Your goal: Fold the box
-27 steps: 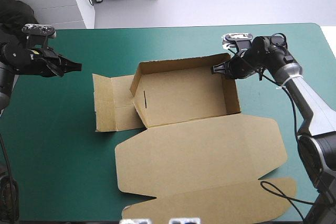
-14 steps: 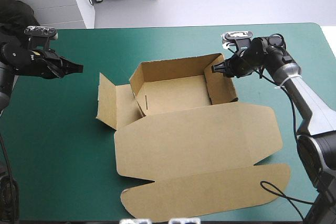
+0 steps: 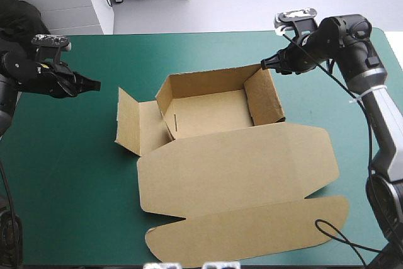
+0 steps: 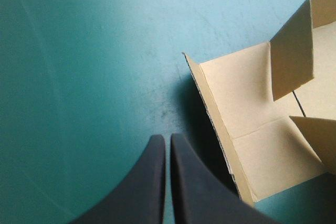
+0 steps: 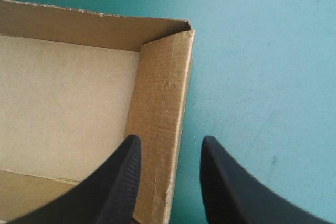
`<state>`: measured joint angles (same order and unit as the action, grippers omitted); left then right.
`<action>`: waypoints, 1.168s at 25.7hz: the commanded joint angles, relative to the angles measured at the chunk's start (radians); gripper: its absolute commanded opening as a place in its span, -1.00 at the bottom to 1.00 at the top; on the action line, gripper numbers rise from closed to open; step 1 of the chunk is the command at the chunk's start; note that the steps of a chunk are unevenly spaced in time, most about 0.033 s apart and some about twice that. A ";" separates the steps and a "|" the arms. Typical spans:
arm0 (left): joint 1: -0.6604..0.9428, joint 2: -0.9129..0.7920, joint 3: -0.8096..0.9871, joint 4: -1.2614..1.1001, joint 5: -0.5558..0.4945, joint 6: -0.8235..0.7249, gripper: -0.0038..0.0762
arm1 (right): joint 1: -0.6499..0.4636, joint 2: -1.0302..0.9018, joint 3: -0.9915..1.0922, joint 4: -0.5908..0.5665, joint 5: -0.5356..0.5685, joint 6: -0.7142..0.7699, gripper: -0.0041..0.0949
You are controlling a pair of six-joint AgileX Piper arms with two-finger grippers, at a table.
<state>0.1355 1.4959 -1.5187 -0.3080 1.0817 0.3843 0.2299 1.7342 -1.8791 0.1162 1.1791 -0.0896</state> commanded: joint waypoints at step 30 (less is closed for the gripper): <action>0.083 -0.029 -0.025 -0.161 -0.188 -0.207 -0.89 | -0.018 0.162 -0.032 0.089 0.004 -0.040 -0.96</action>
<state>0.1727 1.4977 -1.5187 -0.4113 0.9760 0.2150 0.2280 2.0094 -1.8791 0.1632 1.2040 -0.1314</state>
